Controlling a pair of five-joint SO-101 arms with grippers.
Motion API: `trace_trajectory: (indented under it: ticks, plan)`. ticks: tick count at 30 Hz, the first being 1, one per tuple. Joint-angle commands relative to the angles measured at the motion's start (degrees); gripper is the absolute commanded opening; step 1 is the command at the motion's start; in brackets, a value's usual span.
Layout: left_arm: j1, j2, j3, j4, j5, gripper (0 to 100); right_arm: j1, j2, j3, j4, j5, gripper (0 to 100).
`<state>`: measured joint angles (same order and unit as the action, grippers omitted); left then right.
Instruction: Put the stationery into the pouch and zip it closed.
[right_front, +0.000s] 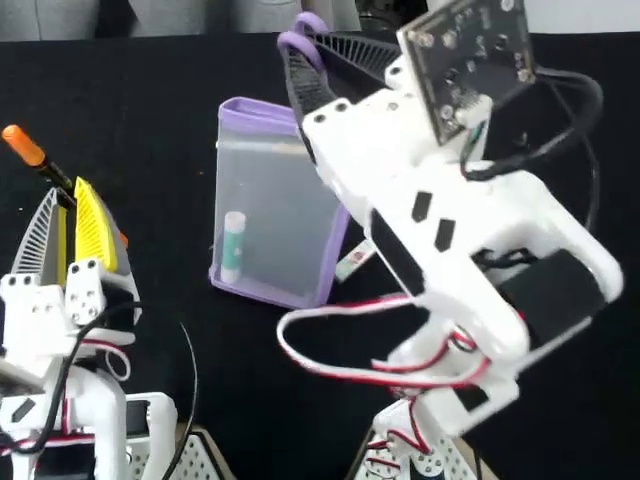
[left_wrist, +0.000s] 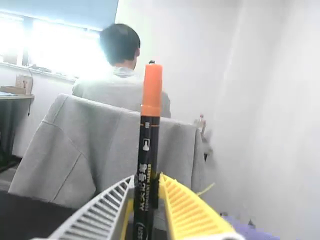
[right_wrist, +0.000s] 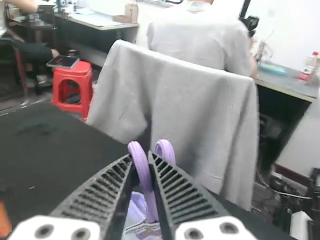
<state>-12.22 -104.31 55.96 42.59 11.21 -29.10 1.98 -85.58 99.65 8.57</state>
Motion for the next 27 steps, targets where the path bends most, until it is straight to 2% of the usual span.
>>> trace_trajectory:
  ticks: [1,7,13,16,23,27]
  plan:
    - [-0.31,-0.09,-4.35,-3.78,2.11,3,-6.07,-9.01,7.78,1.58,2.29,1.2]
    - [-0.22,0.0,-4.97,-10.55,2.2,3,-16.09,-20.53,21.67,1.32,10.29,1.1]
    - [0.66,0.09,-4.79,-12.22,2.11,3,-20.84,-28.18,28.53,-0.53,11.43,1.1]
    - [6.99,0.0,-4.79,-12.22,2.11,3,-20.75,-30.02,29.49,-0.79,11.6,1.1]
    - [28.18,0.26,-6.37,-12.22,1.76,3,-20.84,-32.84,29.49,0.35,14.95,1.1]
    - [30.29,0.26,-5.76,-12.66,1.76,3,-20.75,-34.33,29.49,0.09,15.91,1.1]
